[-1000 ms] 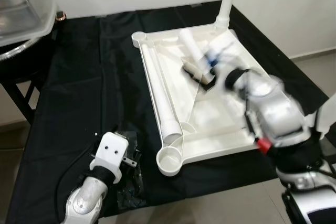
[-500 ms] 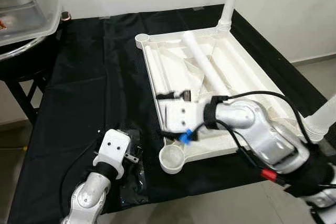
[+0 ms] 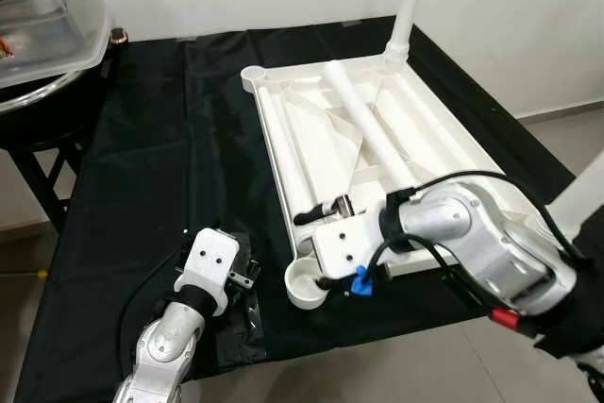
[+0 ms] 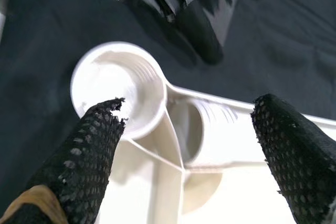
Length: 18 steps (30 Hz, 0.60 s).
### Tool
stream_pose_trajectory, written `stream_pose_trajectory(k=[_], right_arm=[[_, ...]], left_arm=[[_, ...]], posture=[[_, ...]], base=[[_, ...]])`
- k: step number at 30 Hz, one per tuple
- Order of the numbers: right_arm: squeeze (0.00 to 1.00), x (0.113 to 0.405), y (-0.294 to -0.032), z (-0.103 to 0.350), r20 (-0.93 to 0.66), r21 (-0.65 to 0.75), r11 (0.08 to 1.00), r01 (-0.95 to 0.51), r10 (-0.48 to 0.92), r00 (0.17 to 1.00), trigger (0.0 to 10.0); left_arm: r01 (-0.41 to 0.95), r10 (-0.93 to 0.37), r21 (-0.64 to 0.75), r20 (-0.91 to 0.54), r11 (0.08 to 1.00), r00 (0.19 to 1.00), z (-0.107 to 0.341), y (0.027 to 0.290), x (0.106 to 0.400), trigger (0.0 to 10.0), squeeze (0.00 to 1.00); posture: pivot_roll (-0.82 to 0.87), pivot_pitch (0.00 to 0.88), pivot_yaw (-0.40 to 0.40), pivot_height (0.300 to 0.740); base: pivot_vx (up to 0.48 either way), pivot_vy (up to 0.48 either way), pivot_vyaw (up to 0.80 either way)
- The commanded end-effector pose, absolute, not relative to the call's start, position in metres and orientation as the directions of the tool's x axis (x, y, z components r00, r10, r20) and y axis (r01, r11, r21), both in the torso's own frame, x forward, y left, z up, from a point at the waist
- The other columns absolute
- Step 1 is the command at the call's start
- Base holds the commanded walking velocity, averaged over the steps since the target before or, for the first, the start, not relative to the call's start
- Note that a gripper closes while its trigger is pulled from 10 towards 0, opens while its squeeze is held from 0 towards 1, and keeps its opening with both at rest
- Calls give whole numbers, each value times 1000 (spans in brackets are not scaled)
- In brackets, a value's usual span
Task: Building children table
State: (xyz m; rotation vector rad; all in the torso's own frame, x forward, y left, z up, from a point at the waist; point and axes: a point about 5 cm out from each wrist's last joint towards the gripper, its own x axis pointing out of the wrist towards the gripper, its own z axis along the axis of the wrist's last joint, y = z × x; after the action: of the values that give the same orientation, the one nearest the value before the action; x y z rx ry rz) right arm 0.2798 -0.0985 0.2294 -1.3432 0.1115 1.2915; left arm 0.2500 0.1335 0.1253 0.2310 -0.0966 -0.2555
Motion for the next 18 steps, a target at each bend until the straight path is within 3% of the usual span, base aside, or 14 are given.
stream_pose_trajectory(k=[1,4,18], right_arm=[[0,278,-95,226,-711,-633,-317,-706,599,368,10000],[0,293,-94,215,-700,-679,-311,-665,547,459,10000],[0,309,-87,219,-611,-758,-221,-613,567,552,10000]], left_arm=[[245,-262,226,52,943,964,120,134,249,10000,0],[244,-263,225,58,943,963,120,133,249,10000,0],[238,-258,222,65,946,964,120,136,244,10000,0]], posture=[[-29,98,-21,740],[-25,98,-19,740],[-11,117,-24,740]], base=[[0,0,0],[0,0,0],[0,0,0]])
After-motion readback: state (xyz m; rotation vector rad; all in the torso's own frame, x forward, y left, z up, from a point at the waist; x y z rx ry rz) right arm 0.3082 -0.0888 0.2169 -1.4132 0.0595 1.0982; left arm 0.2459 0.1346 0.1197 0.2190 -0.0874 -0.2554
